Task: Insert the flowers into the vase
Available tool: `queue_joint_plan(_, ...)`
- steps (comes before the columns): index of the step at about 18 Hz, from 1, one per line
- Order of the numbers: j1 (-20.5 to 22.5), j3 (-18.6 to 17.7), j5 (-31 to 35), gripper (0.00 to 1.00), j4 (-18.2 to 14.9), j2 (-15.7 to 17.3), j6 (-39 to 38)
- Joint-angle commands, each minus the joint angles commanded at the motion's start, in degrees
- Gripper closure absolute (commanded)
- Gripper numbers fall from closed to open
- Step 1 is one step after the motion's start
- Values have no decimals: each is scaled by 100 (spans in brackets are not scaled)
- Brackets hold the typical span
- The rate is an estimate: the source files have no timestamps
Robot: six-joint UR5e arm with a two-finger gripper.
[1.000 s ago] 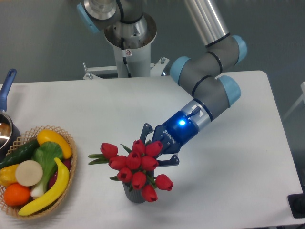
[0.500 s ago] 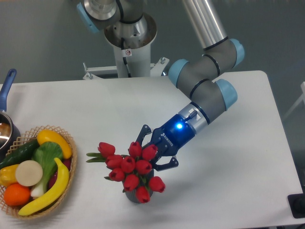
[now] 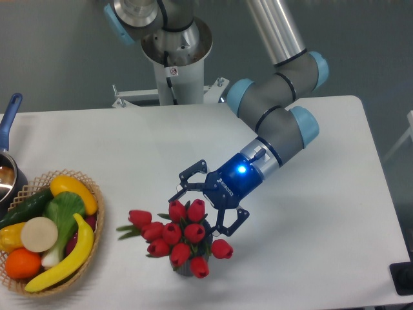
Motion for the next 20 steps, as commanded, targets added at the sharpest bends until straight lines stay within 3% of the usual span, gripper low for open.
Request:
queue_joint_plan(17, 518, -35, 26, 0, -9, 396, -62)
queue_joint_plan(18, 580, -18, 70, 0, -17, 422, -62)
queue_joint_plan(20, 711, 9, 769, 0, -9, 588, -53)
